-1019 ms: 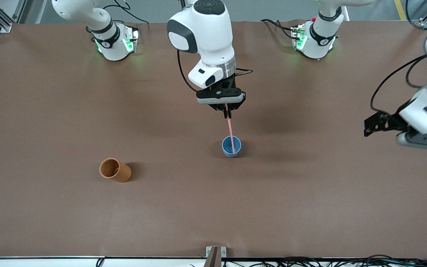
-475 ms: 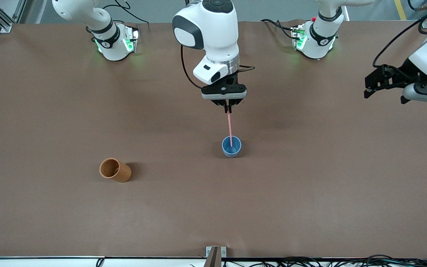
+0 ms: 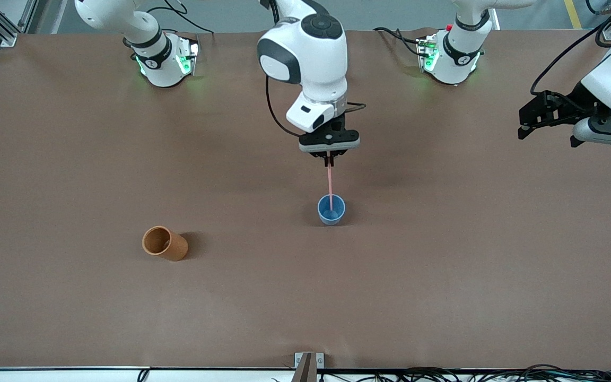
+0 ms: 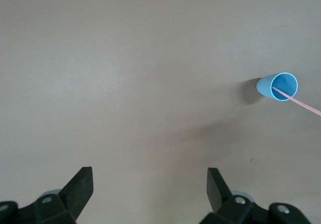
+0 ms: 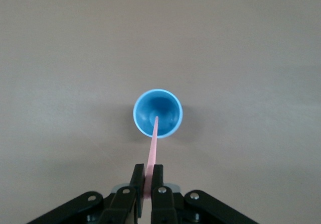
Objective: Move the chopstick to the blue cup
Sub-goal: 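Lower the chopstick into the blue cup with the right gripper, then open the right gripper and release the chopstick in the blue cup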
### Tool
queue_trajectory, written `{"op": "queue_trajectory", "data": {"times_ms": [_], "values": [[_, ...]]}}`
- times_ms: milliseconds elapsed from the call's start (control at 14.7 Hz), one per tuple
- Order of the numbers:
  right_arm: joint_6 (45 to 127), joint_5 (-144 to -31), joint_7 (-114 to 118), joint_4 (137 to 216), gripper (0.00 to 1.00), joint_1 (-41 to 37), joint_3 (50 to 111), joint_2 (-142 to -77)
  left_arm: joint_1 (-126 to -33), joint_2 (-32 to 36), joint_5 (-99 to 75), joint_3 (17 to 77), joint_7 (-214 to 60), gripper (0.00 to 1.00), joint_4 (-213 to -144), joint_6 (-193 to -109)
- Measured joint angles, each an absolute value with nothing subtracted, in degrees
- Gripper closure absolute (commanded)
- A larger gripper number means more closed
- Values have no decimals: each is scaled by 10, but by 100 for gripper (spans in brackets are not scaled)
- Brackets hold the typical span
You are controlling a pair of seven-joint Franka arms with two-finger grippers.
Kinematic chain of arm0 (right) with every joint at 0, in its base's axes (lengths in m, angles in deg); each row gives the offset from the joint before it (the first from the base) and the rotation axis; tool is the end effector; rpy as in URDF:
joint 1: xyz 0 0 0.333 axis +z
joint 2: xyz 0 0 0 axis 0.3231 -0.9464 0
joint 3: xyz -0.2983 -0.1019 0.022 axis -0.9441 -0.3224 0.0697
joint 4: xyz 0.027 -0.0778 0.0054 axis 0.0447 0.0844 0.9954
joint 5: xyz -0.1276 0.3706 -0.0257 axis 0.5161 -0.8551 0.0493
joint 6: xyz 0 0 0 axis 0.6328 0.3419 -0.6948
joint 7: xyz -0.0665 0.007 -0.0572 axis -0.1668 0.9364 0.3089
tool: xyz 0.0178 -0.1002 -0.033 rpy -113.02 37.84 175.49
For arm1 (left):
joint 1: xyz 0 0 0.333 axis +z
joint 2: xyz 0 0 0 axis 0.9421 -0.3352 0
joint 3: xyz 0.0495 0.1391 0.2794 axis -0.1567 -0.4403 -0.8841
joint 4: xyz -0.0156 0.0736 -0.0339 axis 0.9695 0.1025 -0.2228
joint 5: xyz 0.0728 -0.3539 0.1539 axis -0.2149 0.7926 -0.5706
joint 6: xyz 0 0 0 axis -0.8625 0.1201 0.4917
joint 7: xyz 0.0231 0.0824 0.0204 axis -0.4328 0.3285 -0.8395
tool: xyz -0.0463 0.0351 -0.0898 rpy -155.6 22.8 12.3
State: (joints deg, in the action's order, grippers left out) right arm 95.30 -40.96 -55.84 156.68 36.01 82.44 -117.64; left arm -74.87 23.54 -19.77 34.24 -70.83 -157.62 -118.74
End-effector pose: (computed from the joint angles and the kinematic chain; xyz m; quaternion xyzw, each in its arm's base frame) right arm 0.4600 0.5754 0.4222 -0.9876 -0.0297 -0.1486 0.0420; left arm 0.5597 -0.1008 0.6684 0.9957 -0.0888 0.0183 0.0166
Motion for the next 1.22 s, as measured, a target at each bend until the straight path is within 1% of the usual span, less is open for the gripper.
{"op": "queue_trajectory", "data": {"times_ms": [68, 136, 204, 272, 340, 407, 679, 815, 1019, 1222], "values": [[969, -404, -557, 1567, 90, 360, 824, -1183, -749, 235, -198, 342, -708, 0, -1576, -1187], [979, -398, -557, 1567, 85, 360, 824, -1189, -749, 234, -198, 342, -708, 0, -1576, -1187], [984, -392, -556, 1567, 75, 360, 823, -1193, -749, 233, -198, 341, -707, 0, -1576, -1187], [986, -389, -556, 1567, 60, 360, 822, -1195, -749, 233, -198, 341, -706, 0, -1576, -1187], [987, -388, -555, 1566, 36, 360, 820, -1195, -749, 233, -198, 341, -704, 0, -1576, -1187], [987, -388, -555, 1565, 19, 360, 819, -1195, -749, 233, -198, 341, -700, 0, -1576, -1187], [987, -387, -554, 1556, 5, 351, 811, -1189, -749, 233, -198, 339, -685, 0, -1576, -1187], [964, -387, -554, 1551, 2, 335, 809, -1169, -748, 233, -198, 338, -685, 0, -1576, -1187], [896, -387, -552, 1551, 1, 294, 807, -1110, -748, 229, -198, 338, -685, 0, -1577, -1187], [865, -389, -544, 1577, 0, 246, 807, -1046, -748, 225, -198, 338, -685, 0, -1577, -1188]]}}
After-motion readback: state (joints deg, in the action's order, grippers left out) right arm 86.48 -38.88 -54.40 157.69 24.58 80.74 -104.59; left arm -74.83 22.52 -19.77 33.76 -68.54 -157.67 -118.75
